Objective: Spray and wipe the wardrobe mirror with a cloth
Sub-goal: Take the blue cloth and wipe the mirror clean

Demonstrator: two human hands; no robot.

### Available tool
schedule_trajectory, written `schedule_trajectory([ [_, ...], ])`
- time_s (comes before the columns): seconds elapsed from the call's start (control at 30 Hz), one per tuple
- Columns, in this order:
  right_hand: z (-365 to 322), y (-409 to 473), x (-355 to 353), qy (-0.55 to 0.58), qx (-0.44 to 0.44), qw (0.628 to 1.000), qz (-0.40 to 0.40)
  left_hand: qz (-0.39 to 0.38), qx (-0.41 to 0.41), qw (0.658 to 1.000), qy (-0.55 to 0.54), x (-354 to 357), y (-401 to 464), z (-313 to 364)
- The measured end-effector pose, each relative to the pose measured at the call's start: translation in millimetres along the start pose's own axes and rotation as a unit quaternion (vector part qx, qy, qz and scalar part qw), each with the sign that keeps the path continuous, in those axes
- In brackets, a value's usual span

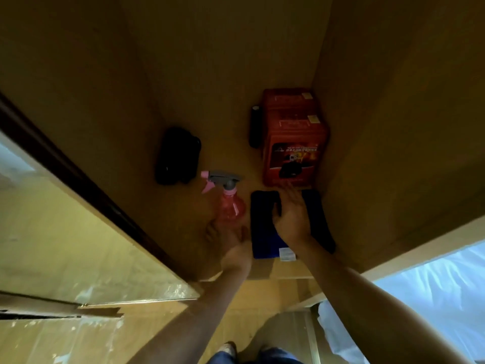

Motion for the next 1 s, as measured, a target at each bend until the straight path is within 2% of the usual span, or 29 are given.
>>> schedule_trajectory([
  [0.07,13,-13,9,-0.066,0.020,0.995,-0.076,-0.076,0.055,0.995,0.036,34,-18,-4],
  [0.17,27,-38,30,-0.134,0.052,0.966,-0.213,-0.066,0.104,0.992,0.040,44,-29,20],
  [0.23,32,-47,35,-0.160,0.057,0.954,-0.247,-0.051,0.088,0.994,0.023,42,-31,34],
  [0.47,29,-53,36,-0.191,0.041,0.950,-0.243,-0.099,-0.033,0.993,0.052,52,-2,28],
  [0.6,25,-58,32,-0.188,0.041,0.950,-0.246,-0.147,-0.067,0.987,-0.023,55,-10,30],
  [0.7,21,-70,31,-0.194,0.030,0.947,-0.255,-0.229,-0.139,0.949,-0.164,57,-27,27],
  [0.77,16,-81,28,-0.195,0.034,0.947,-0.255,-0.271,-0.159,0.925,-0.213,58,-38,23],
  [0.9,4,-103,24,-0.182,0.027,0.952,-0.243,-0.306,-0.133,0.902,-0.275,53,-59,23],
  [1.0,-3,-120,23,-0.167,0.040,0.957,-0.232,-0.331,-0.179,0.857,-0.351,52,-75,13],
])
Point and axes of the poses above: each hand's wrist, its own y-axis towards the middle knuckle, its own x-axis out of the palm, z = x × y, the point moved 10 cm from there along y, towards the middle knuckle, and after that the axes turned 11 degrees about -x, right-handed, at the moved point
